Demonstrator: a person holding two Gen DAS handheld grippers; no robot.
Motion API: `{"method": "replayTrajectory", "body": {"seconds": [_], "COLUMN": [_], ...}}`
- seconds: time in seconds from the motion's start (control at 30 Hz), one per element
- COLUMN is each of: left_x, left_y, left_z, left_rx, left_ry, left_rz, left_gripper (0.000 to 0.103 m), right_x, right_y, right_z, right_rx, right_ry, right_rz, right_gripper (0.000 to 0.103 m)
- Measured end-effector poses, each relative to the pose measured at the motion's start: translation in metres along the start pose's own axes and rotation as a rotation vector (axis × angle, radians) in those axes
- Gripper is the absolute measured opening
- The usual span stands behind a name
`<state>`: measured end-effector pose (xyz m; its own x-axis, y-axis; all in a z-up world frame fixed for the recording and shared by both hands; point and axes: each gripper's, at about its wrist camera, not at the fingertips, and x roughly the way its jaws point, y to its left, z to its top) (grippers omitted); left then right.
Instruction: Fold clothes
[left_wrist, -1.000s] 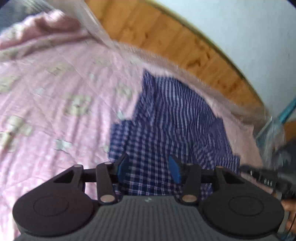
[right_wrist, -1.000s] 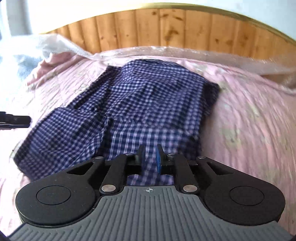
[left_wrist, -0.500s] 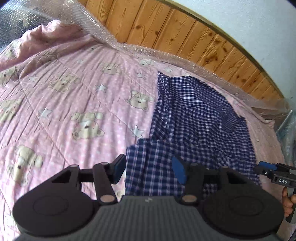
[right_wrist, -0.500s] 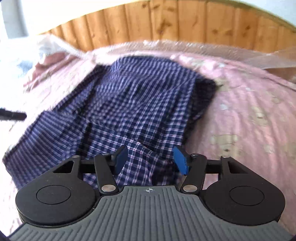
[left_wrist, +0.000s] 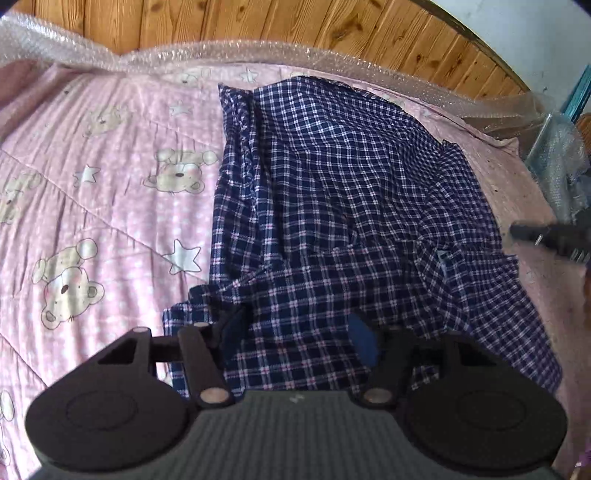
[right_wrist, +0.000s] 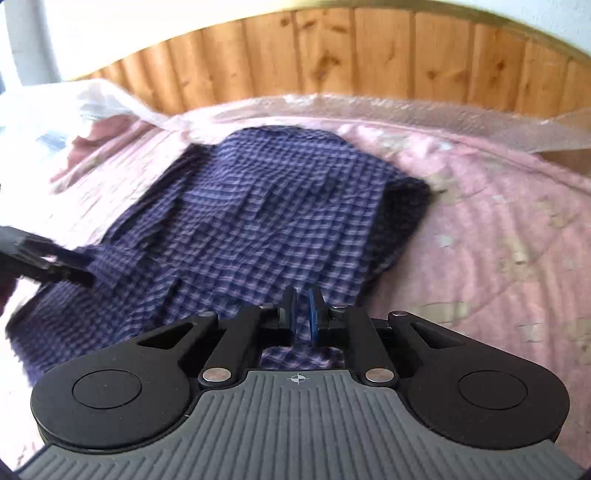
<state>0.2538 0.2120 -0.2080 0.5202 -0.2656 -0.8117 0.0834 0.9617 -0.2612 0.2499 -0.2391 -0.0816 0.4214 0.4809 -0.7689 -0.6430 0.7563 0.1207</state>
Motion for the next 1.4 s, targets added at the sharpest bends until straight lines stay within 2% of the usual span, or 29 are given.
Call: {"method": "replayTrajectory", "body": {"seconds": [0.03, 0.13, 0.2, 0.23, 0.27, 0.37, 0.43, 0.5, 0.57, 0.6, 0.63, 0.67, 0.73, 0.8, 0.9, 0.97, 1.07, 1.17, 1.33, 1.4], "left_x": [0.002, 0.007, 0.010, 0.011, 0.024, 0.077, 0.105, 0.119, 0.132, 0.134, 0.135, 0.131, 0.118, 0.099, 0.056, 0.024, -0.005, -0.019, -0.064, -0.085], "left_y": [0.005, 0.021, 0.032, 0.037, 0.045, 0.062, 0.069, 0.070, 0.071, 0.070, 0.068, 0.065, 0.056, 0.050, 0.048, 0.048, 0.047, 0.047, 0.035, 0.024], "left_z": [0.015, 0.061, 0.092, 0.107, 0.125, 0.168, 0.182, 0.187, 0.191, 0.191, 0.190, 0.188, 0.182, 0.174, 0.156, 0.138, 0.106, 0.081, 0.016, -0.015], "left_rx": [0.007, 0.029, 0.043, 0.050, 0.063, 0.039, 0.000, -0.015, -0.028, -0.019, -0.004, 0.022, 0.070, 0.092, 0.066, 0.037, -0.014, -0.086, -0.165, -0.168], "left_ry": [-0.017, -0.069, -0.104, -0.121, -0.125, -0.084, -0.035, -0.030, -0.031, -0.029, -0.026, -0.043, -0.081, -0.112, -0.175, -0.209, -0.213, -0.182, -0.196, -0.174], "left_rz": [0.000, 0.002, 0.003, 0.003, 0.007, 0.019, -0.025, -0.034, -0.037, -0.054, -0.076, -0.088, -0.102, -0.116, -0.140, -0.152, -0.176, -0.204, -0.161, -0.143], "left_gripper": [0.059, 0.066, 0.074, 0.076, 0.078, 0.078, 0.078, 0.078, 0.069, 0.049, 0.007, 0.000, 0.000, 0.000, 0.000, 0.000, 0.000, 0.000, 0.000, 0.000], "right_x": [0.015, 0.032, 0.028, 0.030, 0.044, 0.089, 0.131, 0.171, 0.205, 0.217, 0.230, 0.242, 0.251, 0.243, 0.203, 0.166, 0.116, 0.093, 0.056, 0.042], "right_y": [0.000, -0.011, -0.026, -0.034, -0.043, -0.070, -0.083, -0.096, -0.102, -0.100, -0.099, -0.098, -0.089, -0.072, -0.045, -0.022, 0.018, 0.049, 0.109, 0.123], "right_z": [-0.005, 0.005, 0.033, 0.048, 0.065, 0.116, 0.142, 0.160, 0.167, 0.165, 0.164, 0.162, 0.160, 0.158, 0.153, 0.137, 0.104, 0.059, -0.018, -0.046], "right_rx": [-0.040, -0.139, -0.159, -0.169, -0.178, -0.205, -0.218, -0.228, -0.251, -0.265, -0.279, -0.292, -0.313, -0.342, -0.348, -0.373, -0.430, -0.458, -0.539, -0.571], "right_ry": [0.086, 0.133, 0.054, 0.020, 0.003, -0.046, -0.036, 0.002, 0.068, 0.088, 0.109, 0.129, 0.137, 0.079, -0.019, -0.078, -0.147, -0.143, -0.090, -0.063], "right_rz": [0.024, 0.069, 0.062, 0.054, 0.034, -0.026, -0.062, -0.066, -0.023, -0.002, 0.018, 0.039, 0.044, -0.003, -0.025, -0.037, -0.059, -0.048, -0.010, -0.003], "right_gripper": [0.014, 0.018, 0.041, 0.061, 0.067, 0.067, 0.067, 0.067, 0.066, 0.063, 0.050, 0.033, 0.000, 0.000, 0.000, 0.000, 0.000, 0.000, 0.000, 0.000]}}
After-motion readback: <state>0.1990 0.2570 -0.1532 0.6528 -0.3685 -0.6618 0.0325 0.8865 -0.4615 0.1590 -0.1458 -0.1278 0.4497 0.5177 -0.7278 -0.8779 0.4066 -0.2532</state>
